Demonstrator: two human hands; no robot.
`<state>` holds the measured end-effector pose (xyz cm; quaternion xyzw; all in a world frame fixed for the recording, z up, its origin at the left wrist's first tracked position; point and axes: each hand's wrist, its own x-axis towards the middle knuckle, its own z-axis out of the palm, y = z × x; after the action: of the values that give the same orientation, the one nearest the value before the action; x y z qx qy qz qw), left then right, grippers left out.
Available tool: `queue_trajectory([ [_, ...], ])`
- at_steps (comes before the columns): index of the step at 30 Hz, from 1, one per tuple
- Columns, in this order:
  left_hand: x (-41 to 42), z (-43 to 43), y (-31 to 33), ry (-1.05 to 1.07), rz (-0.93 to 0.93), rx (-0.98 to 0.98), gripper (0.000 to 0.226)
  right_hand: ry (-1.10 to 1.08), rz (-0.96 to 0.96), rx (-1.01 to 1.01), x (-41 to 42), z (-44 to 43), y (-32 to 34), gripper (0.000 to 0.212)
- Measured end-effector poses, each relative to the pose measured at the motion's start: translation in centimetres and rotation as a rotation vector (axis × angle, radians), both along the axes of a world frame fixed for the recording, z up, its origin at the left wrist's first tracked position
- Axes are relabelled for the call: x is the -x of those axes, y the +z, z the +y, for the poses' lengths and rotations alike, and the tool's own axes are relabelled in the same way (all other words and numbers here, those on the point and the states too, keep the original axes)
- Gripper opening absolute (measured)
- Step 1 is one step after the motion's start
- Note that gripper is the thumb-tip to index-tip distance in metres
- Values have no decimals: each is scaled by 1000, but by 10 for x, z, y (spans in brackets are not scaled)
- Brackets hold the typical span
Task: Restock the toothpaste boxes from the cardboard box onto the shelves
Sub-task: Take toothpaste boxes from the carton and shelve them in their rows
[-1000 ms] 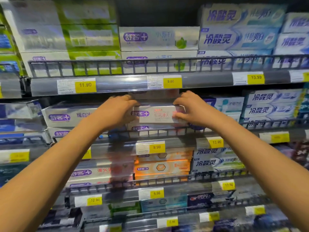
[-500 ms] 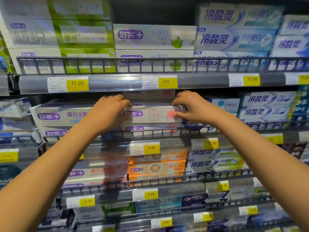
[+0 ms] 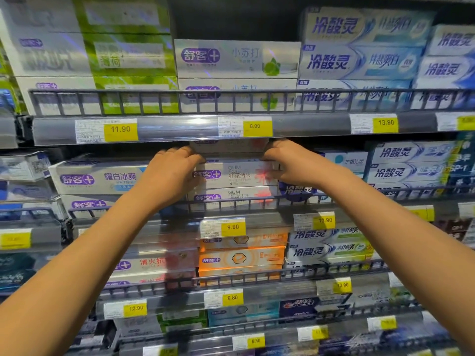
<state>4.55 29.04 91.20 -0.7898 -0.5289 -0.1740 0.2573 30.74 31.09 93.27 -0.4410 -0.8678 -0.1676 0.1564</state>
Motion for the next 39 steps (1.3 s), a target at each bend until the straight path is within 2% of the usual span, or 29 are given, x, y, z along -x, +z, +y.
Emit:
queue_trajectory([
  [15, 1, 0, 3, 9, 56, 43, 48, -43, 52, 18, 6, -12, -1, 32],
  [18, 5, -8, 1, 33, 16, 18, 59, -42, 43, -11, 10, -12, -2, 38],
  [20, 15, -19, -3, 42, -30, -23, 68, 5, 78, -47, 19, -14, -5, 51],
  [24, 52, -45, -14, 79, -79, -70, 92, 252, 198, -6, 61, -22, -22, 70],
  [27, 85, -56, -18, 150, -58, -44, 99, 347, 249, 3, 99, -21, -31, 67],
  [32, 140, -55, -17, 198, 1, -6, 100, 343, 343, -33, 145, -15, -35, 63],
  [39, 183, -38, -11, 63, 87, -11, 92, 227, 302, -68, 173, -4, -40, 53],
])
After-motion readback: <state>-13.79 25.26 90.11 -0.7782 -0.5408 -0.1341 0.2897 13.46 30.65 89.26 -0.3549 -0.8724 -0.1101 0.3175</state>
